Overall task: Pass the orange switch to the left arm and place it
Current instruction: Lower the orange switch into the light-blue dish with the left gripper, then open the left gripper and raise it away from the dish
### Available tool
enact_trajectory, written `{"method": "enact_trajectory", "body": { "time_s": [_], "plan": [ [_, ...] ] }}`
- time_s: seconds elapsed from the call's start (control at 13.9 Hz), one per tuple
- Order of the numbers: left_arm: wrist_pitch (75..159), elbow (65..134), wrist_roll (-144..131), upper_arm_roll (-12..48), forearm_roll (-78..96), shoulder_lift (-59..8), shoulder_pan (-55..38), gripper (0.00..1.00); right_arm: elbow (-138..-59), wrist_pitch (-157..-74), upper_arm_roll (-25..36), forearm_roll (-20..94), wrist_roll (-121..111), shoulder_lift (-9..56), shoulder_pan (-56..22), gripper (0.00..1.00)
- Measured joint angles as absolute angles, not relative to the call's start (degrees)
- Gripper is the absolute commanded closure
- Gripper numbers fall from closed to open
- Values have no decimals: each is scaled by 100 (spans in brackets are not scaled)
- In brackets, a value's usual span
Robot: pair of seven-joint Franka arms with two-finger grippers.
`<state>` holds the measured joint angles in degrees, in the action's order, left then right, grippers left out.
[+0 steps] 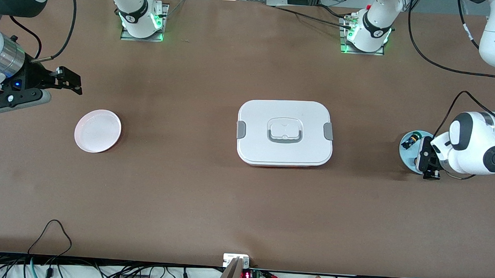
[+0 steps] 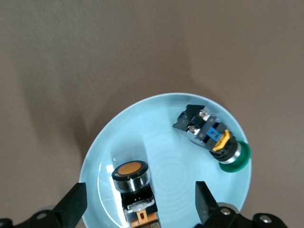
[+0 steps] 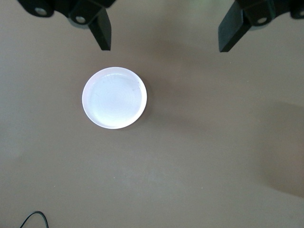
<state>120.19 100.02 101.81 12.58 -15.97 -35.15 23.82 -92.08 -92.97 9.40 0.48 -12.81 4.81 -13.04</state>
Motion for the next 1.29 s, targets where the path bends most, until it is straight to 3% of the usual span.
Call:
{"method": "enact_trajectory", "body": {
  "time_s": [0.43,0.86,1.15,1.29],
  "plan": [
    [10038,9272,9527,1481,-997,-3114,2377,0,-9197,-9302,940,49,-1279,481,-1304,0],
    [8379,8255,6947,1908,-991,-2827,2359,0,-9190,-9303,940,49,-1278,481,-1304,0],
    [7999,8128,4559,1949,-979,-2100,1996,0,-9184,-9303,940,49,-1276,484,-1303,0],
    [8024,8173,3196,1695,-895,-1593,1467,0,-9184,-9304,940,49,-1275,486,-1303,0]
  ]
}}
